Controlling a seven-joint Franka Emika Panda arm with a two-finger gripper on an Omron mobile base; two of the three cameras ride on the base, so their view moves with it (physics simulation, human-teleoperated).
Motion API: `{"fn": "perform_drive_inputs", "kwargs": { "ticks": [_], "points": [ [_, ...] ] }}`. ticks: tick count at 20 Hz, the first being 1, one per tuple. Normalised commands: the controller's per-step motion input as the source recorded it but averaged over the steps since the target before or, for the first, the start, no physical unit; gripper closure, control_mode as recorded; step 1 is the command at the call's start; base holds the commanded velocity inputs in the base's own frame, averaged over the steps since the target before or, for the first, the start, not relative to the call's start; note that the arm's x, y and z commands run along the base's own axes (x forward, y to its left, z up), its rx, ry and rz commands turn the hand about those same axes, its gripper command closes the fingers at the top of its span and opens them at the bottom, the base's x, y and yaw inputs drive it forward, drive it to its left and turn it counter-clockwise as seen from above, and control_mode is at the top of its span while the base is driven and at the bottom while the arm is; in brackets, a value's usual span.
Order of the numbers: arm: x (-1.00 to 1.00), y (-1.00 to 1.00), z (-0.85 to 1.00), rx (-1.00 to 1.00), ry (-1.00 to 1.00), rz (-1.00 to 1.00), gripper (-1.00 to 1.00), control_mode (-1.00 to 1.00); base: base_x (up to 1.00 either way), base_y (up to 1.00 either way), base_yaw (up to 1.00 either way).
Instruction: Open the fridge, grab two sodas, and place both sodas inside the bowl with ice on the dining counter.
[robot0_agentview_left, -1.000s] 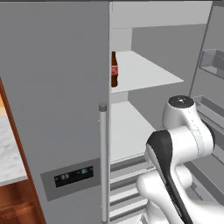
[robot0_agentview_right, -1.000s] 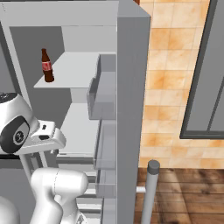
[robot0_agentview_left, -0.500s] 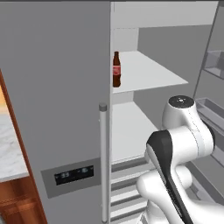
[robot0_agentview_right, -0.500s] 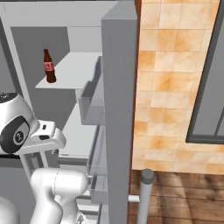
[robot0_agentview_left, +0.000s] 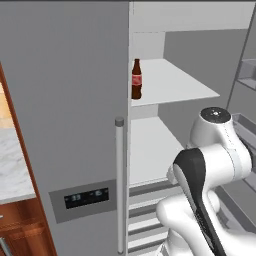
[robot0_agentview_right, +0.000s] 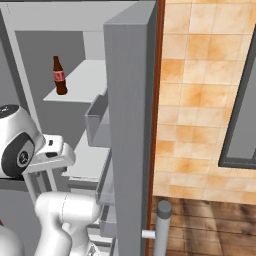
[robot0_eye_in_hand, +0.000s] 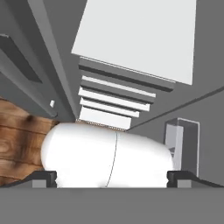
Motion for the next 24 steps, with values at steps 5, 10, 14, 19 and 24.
{"fn": "perform_drive_inputs", "kwargs": {
  "ticks": [5,10,14,19,24],
  "points": [
    [0.01,0.0,0.42,0.05,-0.42,0.19,-1.0,-1.0,0.0,0.0,0.0],
    [0.07,0.08,0.55,0.01,-0.37,0.05,-1.0,-1.0,0.0,0.0,0.0],
    [0.18,0.23,0.33,0.0,-0.34,0.0,-1.0,-1.0,0.0,0.0,0.0],
    [0.29,0.1,0.17,0.05,-0.3,0.0,-1.0,-1.0,0.0,0.0,0.0],
    [0.37,0.08,0.3,0.07,-0.19,0.0,-1.0,-1.0,0.0,0.0,0.0]
  ]
}}
